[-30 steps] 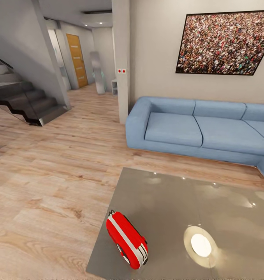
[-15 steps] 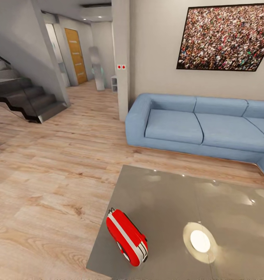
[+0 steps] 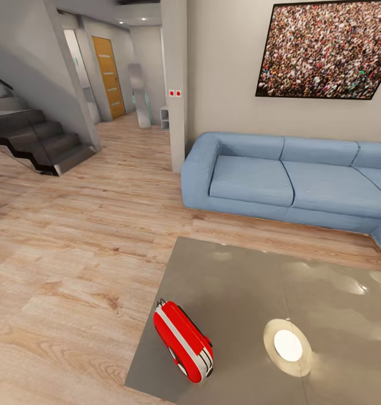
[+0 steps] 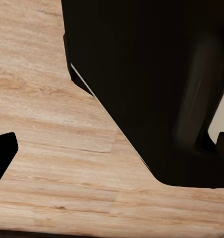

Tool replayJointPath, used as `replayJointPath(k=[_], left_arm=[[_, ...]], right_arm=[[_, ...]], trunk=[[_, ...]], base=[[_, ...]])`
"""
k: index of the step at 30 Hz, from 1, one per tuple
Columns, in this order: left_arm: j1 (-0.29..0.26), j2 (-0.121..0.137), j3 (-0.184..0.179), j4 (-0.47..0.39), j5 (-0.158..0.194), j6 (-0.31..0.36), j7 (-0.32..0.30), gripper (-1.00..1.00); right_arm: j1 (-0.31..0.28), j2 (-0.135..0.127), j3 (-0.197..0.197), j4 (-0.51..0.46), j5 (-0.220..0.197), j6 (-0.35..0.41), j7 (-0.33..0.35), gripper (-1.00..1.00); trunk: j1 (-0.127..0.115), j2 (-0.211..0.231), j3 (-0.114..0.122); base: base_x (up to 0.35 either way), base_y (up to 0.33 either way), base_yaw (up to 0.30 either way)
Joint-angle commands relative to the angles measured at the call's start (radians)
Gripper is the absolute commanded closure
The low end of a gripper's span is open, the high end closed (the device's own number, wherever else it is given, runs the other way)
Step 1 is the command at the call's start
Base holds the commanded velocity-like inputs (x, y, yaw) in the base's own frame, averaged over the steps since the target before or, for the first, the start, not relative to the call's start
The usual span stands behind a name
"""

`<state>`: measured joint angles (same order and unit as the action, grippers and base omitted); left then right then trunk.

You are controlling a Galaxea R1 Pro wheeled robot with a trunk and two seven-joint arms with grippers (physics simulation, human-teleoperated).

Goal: Turn on the radio receiver that's on the table in the living room.

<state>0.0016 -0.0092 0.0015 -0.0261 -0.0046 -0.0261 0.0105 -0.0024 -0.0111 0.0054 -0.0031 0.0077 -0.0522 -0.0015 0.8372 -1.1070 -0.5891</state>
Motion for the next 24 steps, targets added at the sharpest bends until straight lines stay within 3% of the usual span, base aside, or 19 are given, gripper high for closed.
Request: replayJointPath(k=[1,19,24], left_arm=[[0.0,0.0,0.0,0.0,0.0,0.0,0.0,-1.0],[0.0,-0.001,-0.006,0.0,-0.002,0.0,0.001,-1.0],[0.0,0.001,-0.009,-0.001,-0.006,-0.001,0.001,-1.0]], right_arm=[[0.0,0.0,0.0,0.0,0.0,0.0,0.0,-1.0],[0.0,0.0,-0.002,0.0,0.001,-0.003,0.0,-1.0],[0.001,-0.001,0.015,-0.015,0.024,-0.003,0.003,-1.0]], trunk=[[0.0,0.0,0.0],[0.0,0.0,0.0],[0.0,0.0,0.0]], base=[[0.0,0.0,0.0],[0.0,0.0,0.0],[0.0,0.0,0.0]])
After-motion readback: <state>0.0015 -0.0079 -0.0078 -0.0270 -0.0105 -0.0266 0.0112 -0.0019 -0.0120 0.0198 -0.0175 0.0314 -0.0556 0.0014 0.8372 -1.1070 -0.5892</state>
